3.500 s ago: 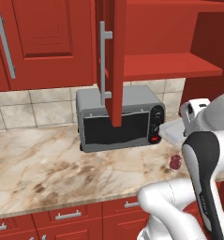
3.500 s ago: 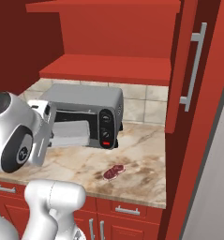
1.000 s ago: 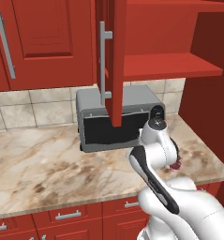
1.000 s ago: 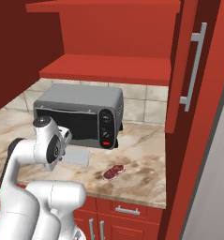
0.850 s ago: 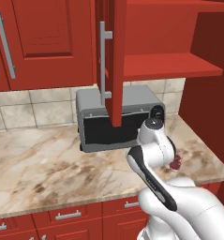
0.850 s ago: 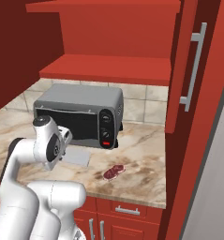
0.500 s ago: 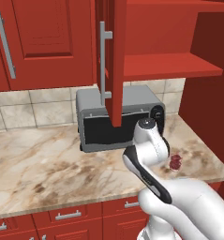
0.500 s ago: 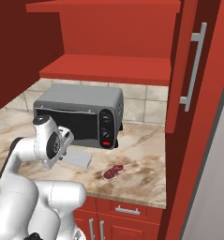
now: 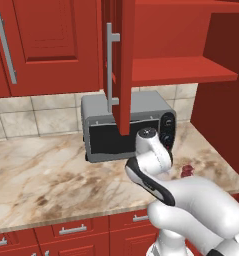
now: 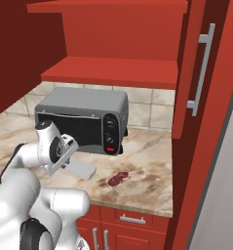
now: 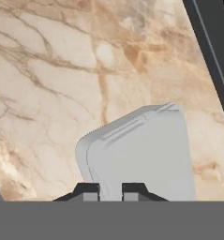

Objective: Retrieve the tupperware from the cabinet, then place the raw meat into the tupperware to avoid contamination.

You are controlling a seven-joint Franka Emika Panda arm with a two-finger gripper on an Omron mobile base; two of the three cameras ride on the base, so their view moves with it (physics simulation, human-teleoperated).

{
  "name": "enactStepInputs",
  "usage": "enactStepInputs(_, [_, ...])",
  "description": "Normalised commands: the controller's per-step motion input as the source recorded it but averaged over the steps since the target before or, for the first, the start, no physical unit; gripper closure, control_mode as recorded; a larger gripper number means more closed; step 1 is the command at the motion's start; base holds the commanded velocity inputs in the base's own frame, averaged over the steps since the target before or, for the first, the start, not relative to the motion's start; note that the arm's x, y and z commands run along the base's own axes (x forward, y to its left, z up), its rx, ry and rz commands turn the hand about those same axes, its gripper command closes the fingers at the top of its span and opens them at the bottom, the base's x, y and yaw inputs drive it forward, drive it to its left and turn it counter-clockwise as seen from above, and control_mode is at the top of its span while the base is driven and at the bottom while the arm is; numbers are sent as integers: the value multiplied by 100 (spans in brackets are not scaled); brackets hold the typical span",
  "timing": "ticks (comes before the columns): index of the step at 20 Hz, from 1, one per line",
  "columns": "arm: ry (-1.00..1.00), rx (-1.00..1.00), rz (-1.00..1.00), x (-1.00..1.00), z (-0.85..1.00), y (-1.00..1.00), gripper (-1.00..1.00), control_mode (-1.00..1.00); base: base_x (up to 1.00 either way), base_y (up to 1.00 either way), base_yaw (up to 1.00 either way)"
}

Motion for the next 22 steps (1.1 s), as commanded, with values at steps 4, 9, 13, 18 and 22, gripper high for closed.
enactStepInputs(4, [-1, 0, -5, 0, -42, 0, 100, -100, 0, 0, 0])
enactStepInputs(9, [-2, 0, -3, 0, -41, -2, 100, -100, 0, 0, 0])
enactStepInputs(13, [-1, 0, -2, 0, -41, -4, 100, -100, 0, 0, 0])
enactStepInputs(18, [0, 0, -2, 0, -46, -10, 100, -100, 0, 0, 0])
enactStepInputs(22, [0, 0, -2, 0, -46, -11, 100, -100, 0, 0, 0])
